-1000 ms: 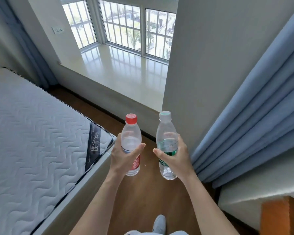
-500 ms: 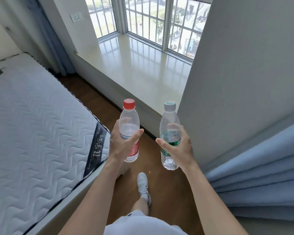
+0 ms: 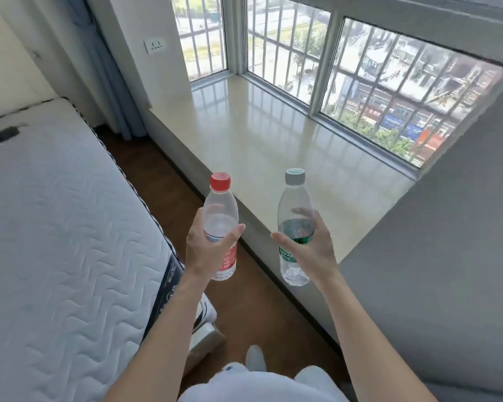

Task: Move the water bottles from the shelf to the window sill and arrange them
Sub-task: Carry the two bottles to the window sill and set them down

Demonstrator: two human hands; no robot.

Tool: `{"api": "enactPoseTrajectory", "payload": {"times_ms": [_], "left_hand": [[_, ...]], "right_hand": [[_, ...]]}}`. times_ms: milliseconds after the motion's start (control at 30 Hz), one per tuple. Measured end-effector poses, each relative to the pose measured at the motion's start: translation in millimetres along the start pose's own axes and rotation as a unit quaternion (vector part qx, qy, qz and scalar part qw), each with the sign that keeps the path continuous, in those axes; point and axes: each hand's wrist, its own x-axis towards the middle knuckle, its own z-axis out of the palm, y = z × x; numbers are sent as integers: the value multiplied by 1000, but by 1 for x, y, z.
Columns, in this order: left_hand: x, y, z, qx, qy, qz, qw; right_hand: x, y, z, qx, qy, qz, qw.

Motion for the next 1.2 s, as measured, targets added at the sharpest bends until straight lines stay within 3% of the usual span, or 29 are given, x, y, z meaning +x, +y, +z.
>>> {"api": "enactPoseTrajectory", "payload": {"times_ms": [500,933,1200], "left_hand": [[150,-12,-32,22,111,-49,992],[342,-22,-52,18,220,-89,971],[412,-36,-85,7,270,-127,954]], "right_hand": [[183,-12,108,16,-128,-10,992],[390,-39,229,9,-243,-28,970],[458,-57,303,11,-309,-32,950]]}}
